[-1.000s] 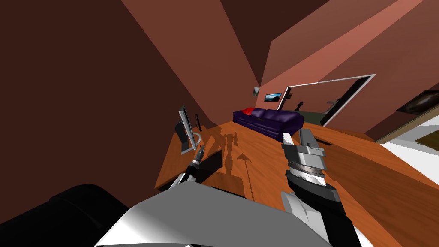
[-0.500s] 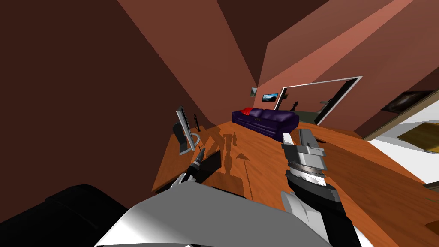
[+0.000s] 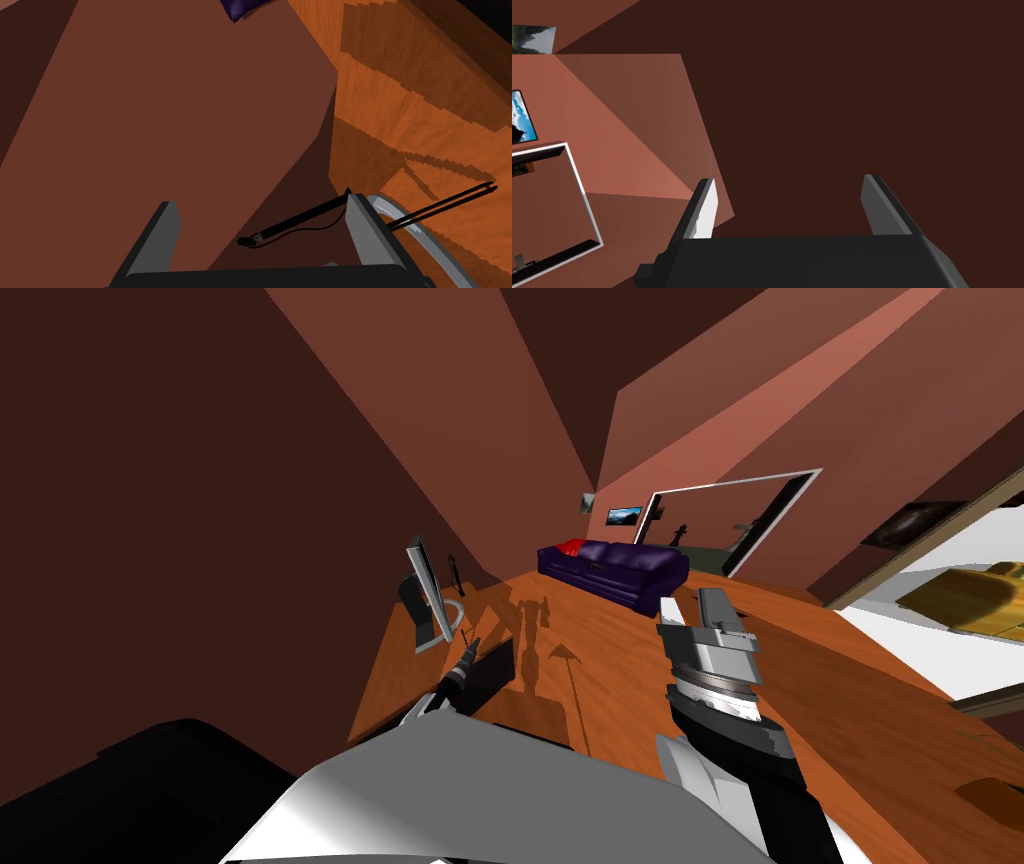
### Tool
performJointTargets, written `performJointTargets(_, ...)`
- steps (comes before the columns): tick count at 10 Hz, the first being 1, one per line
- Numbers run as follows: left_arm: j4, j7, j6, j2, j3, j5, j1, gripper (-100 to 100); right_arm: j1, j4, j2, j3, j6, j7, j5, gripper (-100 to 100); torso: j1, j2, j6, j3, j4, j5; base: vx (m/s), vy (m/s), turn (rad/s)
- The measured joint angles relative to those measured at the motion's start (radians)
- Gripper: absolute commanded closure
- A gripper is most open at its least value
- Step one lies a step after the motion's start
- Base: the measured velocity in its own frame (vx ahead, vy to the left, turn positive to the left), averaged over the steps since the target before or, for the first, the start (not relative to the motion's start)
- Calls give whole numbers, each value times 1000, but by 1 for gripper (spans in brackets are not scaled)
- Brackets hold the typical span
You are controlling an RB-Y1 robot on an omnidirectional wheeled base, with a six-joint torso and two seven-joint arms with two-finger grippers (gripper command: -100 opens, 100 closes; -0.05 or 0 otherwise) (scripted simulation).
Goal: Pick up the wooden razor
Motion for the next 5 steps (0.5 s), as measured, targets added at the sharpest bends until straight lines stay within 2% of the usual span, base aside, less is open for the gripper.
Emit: performJointTargets(5,170,-51,5,26,-16,-18,-58,-100,0,0,0,0,0,0,0,0,2,-1,0,0,0,0,15,38,-69)
